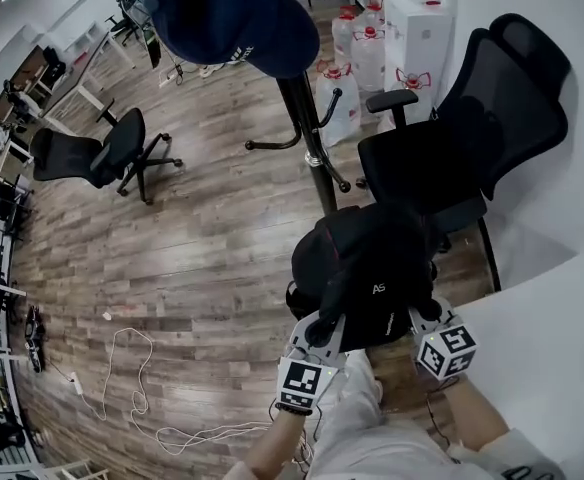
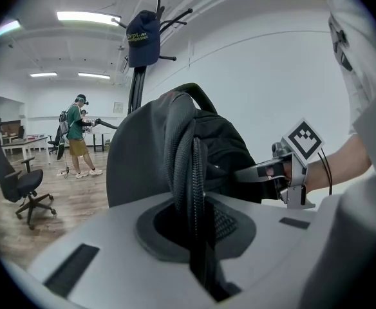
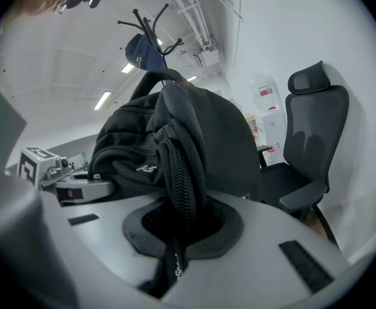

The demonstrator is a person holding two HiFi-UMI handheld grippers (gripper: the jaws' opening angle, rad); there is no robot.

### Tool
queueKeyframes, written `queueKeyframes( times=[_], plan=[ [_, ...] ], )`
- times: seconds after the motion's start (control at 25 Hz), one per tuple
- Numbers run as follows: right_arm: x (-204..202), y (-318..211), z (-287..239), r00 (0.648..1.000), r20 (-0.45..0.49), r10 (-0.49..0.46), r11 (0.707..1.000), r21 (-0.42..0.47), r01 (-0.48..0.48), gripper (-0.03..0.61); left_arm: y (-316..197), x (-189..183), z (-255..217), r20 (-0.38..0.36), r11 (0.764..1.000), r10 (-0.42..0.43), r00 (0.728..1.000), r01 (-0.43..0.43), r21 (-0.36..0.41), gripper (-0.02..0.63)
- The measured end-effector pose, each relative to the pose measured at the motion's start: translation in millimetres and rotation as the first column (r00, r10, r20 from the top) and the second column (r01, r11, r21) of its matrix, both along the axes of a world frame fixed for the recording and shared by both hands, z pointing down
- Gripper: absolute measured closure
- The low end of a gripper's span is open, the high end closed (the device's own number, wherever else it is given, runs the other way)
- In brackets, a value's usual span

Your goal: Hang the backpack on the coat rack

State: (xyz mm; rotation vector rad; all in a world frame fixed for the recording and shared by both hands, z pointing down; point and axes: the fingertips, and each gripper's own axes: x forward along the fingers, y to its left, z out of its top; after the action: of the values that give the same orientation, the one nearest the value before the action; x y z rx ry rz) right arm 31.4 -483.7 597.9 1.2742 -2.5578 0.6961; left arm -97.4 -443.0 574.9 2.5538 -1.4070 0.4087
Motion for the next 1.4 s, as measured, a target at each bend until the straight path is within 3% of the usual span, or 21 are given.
queueKeyframes(
  times=[0.8,1.4],
  plan=[
    [-59.1,-103.7,70.5,0.999,-0.022,-0.033,0.997,-0.072,0.032,0.549,-98.2,-58.0,69.5,-0.020,0.997,-0.073,0.997,0.073,-0.042,0.588],
    [-74.0,-151.3,100.2,0.998,-0.055,-0.020,0.999,-0.041,0.017,0.549,-152.2,-74.8,101.9,0.021,0.990,-0.141,0.990,0.140,0.026,0.587]
  ],
)
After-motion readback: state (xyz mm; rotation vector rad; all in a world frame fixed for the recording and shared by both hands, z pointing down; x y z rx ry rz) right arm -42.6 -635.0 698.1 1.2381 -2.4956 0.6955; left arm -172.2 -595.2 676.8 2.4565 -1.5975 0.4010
